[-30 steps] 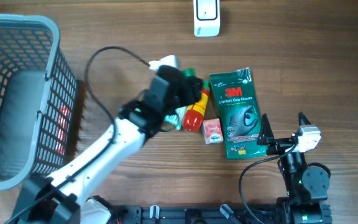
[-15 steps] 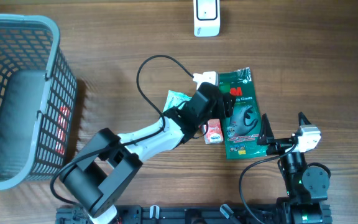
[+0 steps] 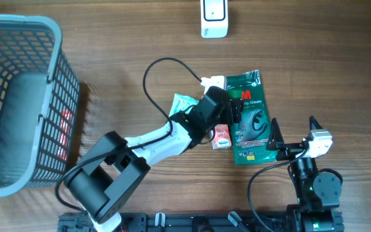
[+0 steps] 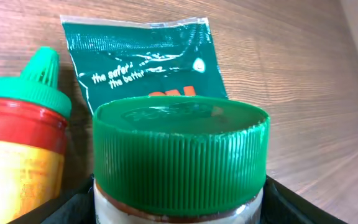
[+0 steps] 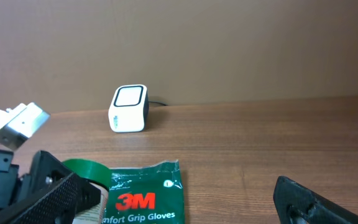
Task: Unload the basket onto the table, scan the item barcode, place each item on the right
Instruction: 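Carry the jar onto the glove pack beside the bottle and release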
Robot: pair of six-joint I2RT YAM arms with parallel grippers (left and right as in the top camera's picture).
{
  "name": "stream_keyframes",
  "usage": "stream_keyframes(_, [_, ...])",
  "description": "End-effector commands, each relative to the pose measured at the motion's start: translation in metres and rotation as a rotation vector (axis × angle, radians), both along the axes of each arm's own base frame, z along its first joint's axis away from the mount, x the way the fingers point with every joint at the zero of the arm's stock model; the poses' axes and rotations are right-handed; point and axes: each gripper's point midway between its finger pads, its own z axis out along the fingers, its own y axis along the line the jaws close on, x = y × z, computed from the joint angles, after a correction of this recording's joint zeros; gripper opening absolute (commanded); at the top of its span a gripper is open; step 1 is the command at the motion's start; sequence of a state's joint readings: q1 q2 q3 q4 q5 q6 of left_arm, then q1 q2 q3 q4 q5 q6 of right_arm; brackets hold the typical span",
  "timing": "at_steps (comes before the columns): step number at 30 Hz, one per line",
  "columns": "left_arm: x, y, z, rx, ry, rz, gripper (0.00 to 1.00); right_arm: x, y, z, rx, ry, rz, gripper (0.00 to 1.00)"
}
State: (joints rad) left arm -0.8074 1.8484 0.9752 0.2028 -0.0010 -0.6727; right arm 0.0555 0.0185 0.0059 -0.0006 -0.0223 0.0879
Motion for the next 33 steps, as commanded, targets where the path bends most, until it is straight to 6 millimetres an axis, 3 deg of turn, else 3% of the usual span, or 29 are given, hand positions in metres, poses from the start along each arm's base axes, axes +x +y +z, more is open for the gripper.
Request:
stream_keyframes(1, [0.011, -0.002, -0.008, 0.098, -0.120, -0.019, 0.77, -0.001, 0.002, 0.002, -0.008, -0.010, 0.010, 1.00])
stream_keyframes(5, [0.014, 0.000, -0.012, 0.115, -0.135, 0.007, 0.78, -0.001, 0.002, 0.002, -0.008, -0.010, 0.010, 1.00])
stream_keyframes(10, [0.014, -0.001, -0.011, 0.111, -0.139, 0.007, 0.88, -0.001, 0.002, 0.002, -0.008, -0.011, 0.010, 1.00])
stream_keyframes(21, [0.018, -0.005, 0.025, 0.081, -0.223, -0.017, 0.93, -0.001, 0.002, 0.002, -0.008, -0.010, 0.010, 1.00])
stream_keyframes(24, [0.018, -0.005, 0.055, 0.039, -0.263, -0.010, 0.94, -0.001, 0.002, 0.002, -0.009, -0.010, 0.010, 1.00])
stream_keyframes(29, [0.013, 0.002, 0.133, -0.025, -0.417, -0.029, 0.95, -0.001, 0.002, 0.002, -0.008, -0.011, 0.010, 1.00])
stream_keyframes(31, [0.014, 0.017, 0.168, -0.021, -0.496, 0.002, 0.98, -0.001, 0.002, 0.002, -0.009, -0.010, 0.010, 1.00])
stream_keyframes(33, [0.019, 0.048, 0.201, 0.010, -0.570, 0.098, 1.00, -0.001, 0.002, 0.002, -0.008, -0.010, 0.010, 1.00])
